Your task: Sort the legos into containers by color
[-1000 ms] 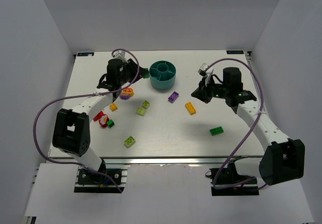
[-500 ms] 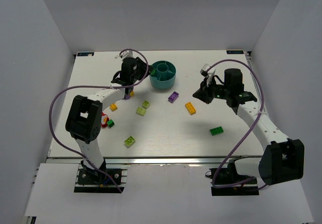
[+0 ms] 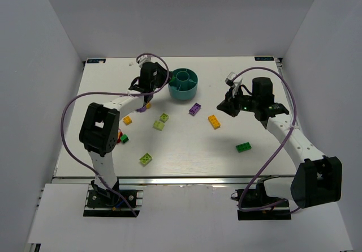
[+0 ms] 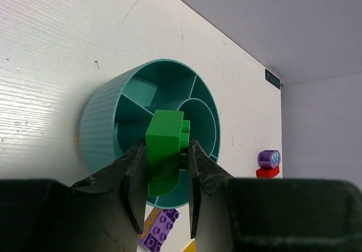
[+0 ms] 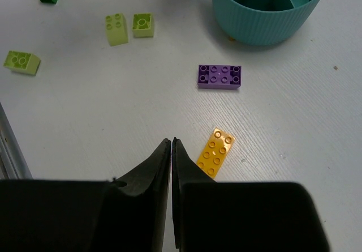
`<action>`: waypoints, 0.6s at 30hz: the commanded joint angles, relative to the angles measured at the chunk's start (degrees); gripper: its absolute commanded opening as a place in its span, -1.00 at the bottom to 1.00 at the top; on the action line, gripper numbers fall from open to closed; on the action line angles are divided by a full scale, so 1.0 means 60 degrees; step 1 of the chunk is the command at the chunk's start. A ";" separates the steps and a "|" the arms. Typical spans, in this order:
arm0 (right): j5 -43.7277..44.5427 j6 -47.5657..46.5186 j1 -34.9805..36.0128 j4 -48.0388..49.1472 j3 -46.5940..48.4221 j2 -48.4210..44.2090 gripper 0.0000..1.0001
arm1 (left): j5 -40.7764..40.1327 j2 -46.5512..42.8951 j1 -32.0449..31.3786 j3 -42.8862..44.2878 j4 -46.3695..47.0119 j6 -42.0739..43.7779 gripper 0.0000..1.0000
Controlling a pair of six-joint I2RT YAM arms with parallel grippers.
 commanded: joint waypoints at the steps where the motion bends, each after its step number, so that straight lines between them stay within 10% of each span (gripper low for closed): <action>1: -0.0150 -0.0003 -0.0052 0.0277 -0.0111 -0.0264 -0.81 | -0.0123 0.0072 -0.0091 0.0485 -0.0094 -0.0002 -0.35; 18: -0.0135 -0.0105 -0.0110 0.0175 -0.0126 -0.0293 -0.79 | -0.0137 0.0585 -0.0164 0.1130 -0.0548 0.0071 0.15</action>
